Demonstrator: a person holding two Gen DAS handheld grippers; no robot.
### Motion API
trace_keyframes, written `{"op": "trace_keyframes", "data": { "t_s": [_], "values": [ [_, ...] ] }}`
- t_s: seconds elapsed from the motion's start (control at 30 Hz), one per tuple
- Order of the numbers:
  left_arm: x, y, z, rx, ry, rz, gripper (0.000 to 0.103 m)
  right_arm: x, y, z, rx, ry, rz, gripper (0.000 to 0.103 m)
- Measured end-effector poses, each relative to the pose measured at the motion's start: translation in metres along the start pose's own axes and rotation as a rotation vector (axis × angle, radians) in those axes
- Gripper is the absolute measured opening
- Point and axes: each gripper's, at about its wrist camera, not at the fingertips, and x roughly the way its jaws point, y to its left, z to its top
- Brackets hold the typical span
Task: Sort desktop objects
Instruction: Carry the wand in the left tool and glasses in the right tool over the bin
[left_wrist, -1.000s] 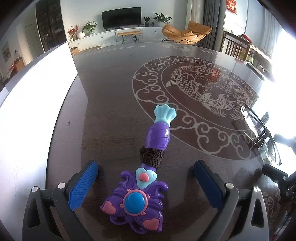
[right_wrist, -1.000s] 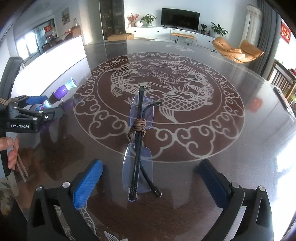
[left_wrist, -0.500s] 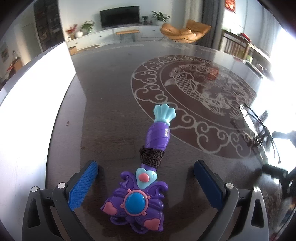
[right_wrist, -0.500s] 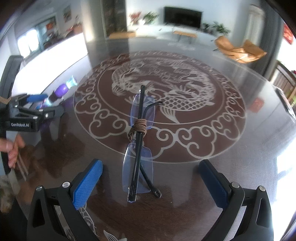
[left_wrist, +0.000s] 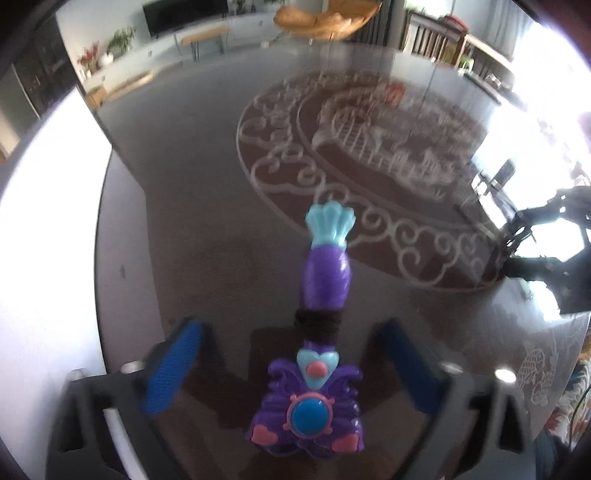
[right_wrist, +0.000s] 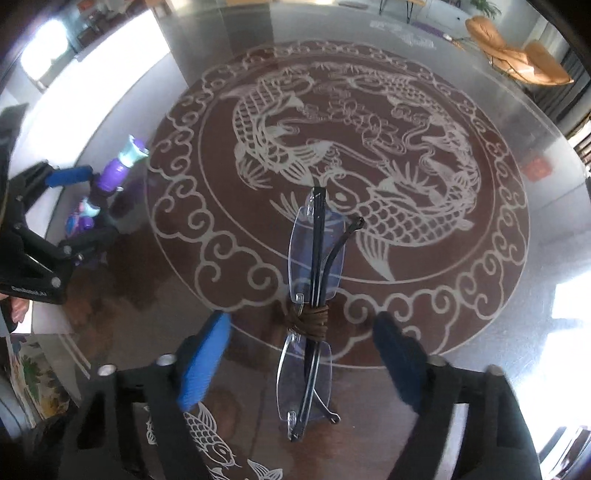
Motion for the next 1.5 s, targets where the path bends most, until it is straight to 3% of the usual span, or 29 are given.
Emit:
{"op": "trace_keyframes", "data": {
  "t_s": [0.03,0.07,0.1,0.2,0.3,0.43,0.73,0.87,1.03,1.13,1.33,1.5],
  "values": [
    [-0.005,-0.001,0.000,0.009,-0.026,-0.002,0.031,-0.004,0.000,0.000,-0.004,-0.012,0.001,0.036],
    [-0.008,-0.002,0.000,0.010,-0.033,-0.004,0.021,-0.007,-0.001,0.000,0.000,-0.009,-0.002,0.015],
    [-0.009,-0.002,-0.001,0.011,-0.038,0.012,0.021,-0.009,-0.002,-0.001,0.008,-0.009,0.000,0.012],
    [-0.017,-0.005,-0.006,-0.002,-0.077,0.003,0.021,-0.019,-0.006,-0.006,-0.003,-0.026,-0.019,0.012],
    [-0.032,-0.003,-0.010,-0.035,-0.126,-0.029,0.021,-0.037,-0.014,-0.014,0.022,-0.049,0.021,0.012],
    [-0.060,-0.008,-0.018,-0.050,-0.229,-0.036,0.021,-0.064,-0.017,-0.017,0.007,-0.079,0.016,0.012],
    [-0.166,0.011,-0.054,-0.146,-0.521,-0.087,0.021,-0.099,0.030,-0.004,-0.055,-0.172,0.016,0.012],
    [-0.212,0.034,-0.071,-0.178,-0.575,-0.098,0.021,-0.111,0.060,0.004,-0.098,-0.208,0.048,0.012],
    [-0.240,0.082,-0.089,-0.249,-0.527,-0.042,0.021,-0.132,0.122,0.033,-0.177,-0.268,0.144,0.012],
    [-0.241,0.129,-0.102,-0.291,-0.445,0.053,0.021,-0.145,0.175,0.059,-0.234,-0.310,0.228,0.012],
    [-0.209,0.206,-0.122,-0.394,-0.255,0.118,0.021,-0.154,0.305,0.094,-0.404,-0.329,0.350,0.012],
    [-0.170,0.238,-0.143,-0.470,-0.128,0.155,0.021,-0.121,0.380,0.105,-0.499,-0.273,0.359,0.012]
  ]
}}
